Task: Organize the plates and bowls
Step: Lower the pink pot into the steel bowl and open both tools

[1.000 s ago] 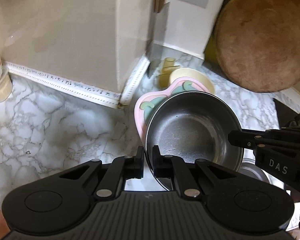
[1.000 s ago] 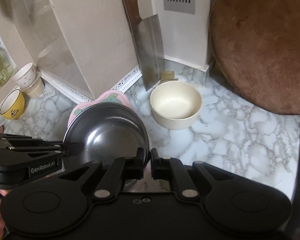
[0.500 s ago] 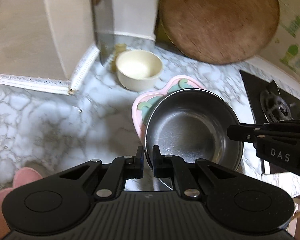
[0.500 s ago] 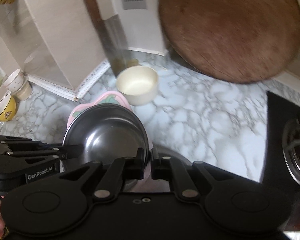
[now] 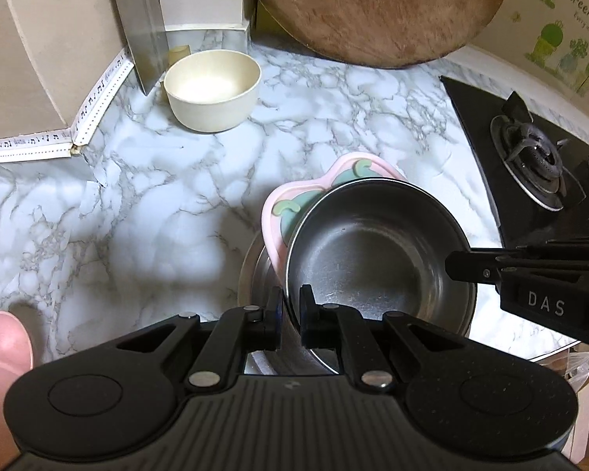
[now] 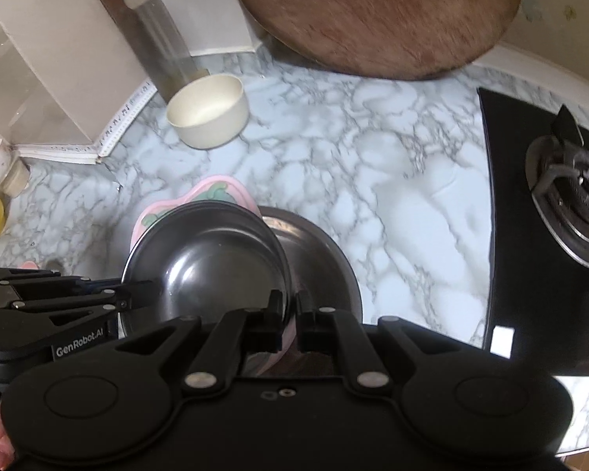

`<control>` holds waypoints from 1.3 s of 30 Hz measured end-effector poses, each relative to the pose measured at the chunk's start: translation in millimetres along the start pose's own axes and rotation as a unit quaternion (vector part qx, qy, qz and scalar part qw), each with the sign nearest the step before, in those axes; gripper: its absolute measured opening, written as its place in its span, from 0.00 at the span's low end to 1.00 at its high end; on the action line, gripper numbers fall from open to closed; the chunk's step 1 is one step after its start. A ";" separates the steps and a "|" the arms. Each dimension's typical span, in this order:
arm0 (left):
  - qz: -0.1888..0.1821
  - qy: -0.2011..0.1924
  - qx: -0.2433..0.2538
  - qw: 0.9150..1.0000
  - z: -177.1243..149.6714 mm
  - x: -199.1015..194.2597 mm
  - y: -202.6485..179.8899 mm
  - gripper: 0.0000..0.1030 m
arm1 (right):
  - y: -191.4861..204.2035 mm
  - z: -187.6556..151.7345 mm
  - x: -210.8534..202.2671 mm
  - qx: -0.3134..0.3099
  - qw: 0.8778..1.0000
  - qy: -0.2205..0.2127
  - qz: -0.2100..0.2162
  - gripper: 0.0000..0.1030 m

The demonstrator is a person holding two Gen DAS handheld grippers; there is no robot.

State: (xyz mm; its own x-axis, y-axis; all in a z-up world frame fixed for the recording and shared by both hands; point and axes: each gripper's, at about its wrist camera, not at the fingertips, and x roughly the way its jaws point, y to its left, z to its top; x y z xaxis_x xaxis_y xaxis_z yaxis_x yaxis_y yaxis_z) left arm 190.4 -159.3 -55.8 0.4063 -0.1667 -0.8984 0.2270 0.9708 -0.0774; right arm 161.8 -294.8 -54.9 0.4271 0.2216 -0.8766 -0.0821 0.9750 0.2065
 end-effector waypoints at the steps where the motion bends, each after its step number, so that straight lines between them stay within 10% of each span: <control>1: 0.001 0.001 0.002 1.000 0.6 1.9 -0.7 0.07 | -0.6 -0.9 2.0 0.002 1.000 0.002 -0.001 0.07; 23: -0.011 0.014 0.007 1.000 2.9 27.2 4.2 0.07 | -15.9 2.4 27.3 0.038 0.999 0.025 0.013 0.08; 39: -0.041 -0.015 -0.002 0.999 3.1 4.6 18.5 0.09 | -7.5 1.4 11.4 0.012 1.000 0.004 0.019 0.31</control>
State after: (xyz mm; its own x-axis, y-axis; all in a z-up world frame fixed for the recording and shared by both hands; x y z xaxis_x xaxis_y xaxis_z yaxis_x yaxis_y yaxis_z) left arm 199.1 -142.6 -60.0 0.4123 -0.2497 -0.8762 0.2560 0.9547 -0.1516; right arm 168.6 -299.6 -65.8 0.4170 0.2594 -0.8711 -0.0764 0.9650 0.2508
